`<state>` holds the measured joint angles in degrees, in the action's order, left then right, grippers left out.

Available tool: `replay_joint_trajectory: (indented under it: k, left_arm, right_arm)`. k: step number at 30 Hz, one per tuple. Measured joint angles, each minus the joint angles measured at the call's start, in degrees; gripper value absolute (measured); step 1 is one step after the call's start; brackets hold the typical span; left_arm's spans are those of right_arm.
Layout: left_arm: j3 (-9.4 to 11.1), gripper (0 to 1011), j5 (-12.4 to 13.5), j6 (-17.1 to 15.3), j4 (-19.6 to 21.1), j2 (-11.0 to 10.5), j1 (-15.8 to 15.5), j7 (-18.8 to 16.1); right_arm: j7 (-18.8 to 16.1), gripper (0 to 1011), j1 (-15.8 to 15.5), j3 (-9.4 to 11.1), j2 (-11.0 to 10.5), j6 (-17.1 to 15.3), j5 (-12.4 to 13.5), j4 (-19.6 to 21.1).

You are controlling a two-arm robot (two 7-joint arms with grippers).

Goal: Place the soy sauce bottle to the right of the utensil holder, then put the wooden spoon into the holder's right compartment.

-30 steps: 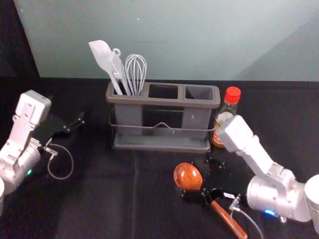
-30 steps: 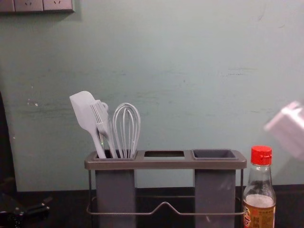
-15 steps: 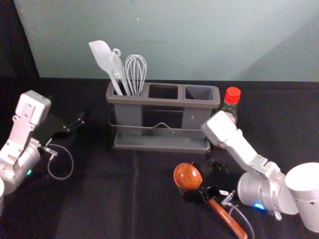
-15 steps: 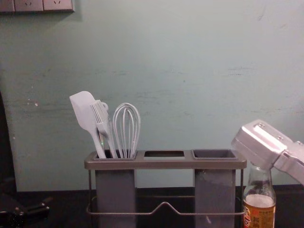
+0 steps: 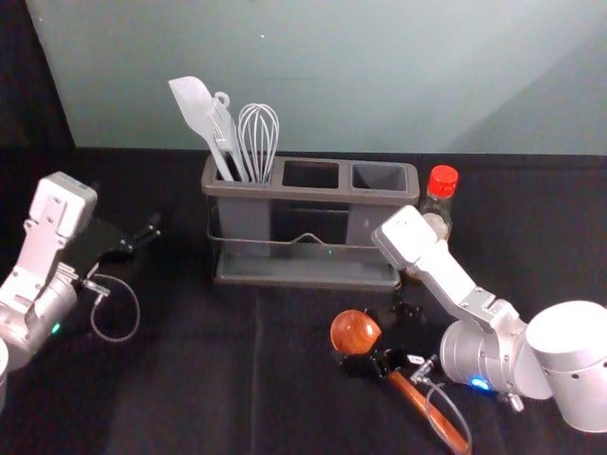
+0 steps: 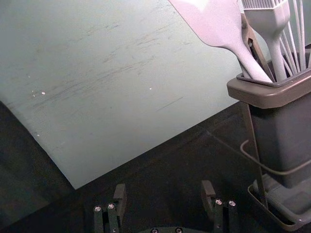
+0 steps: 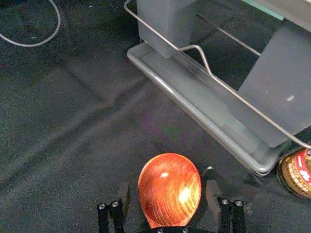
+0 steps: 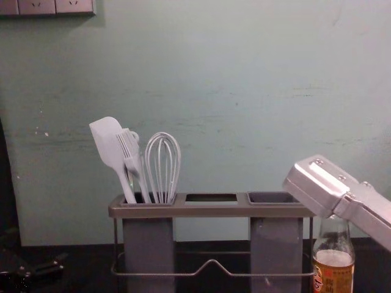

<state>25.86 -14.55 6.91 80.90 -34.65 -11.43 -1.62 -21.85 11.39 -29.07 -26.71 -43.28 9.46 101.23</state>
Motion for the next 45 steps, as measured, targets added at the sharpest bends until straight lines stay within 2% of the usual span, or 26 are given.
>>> replay_joint_trajectory:
  k: [15, 45]
  left_arm:
    - [0.0, 1005, 0.0, 0.0, 0.0, 0.0, 0.0, 0.0]
    - [0.0, 1005, 0.0, 0.0, 0.0, 0.0, 0.0, 0.0]
  right_arm:
    - [-1.6, 1003, 1.4, -0.2, 2.2, -0.3, -1.9, -3.0]
    - [-4.3, 1003, 1.5, 1.7, 4.4, 0.4, -4.8, -5.9]
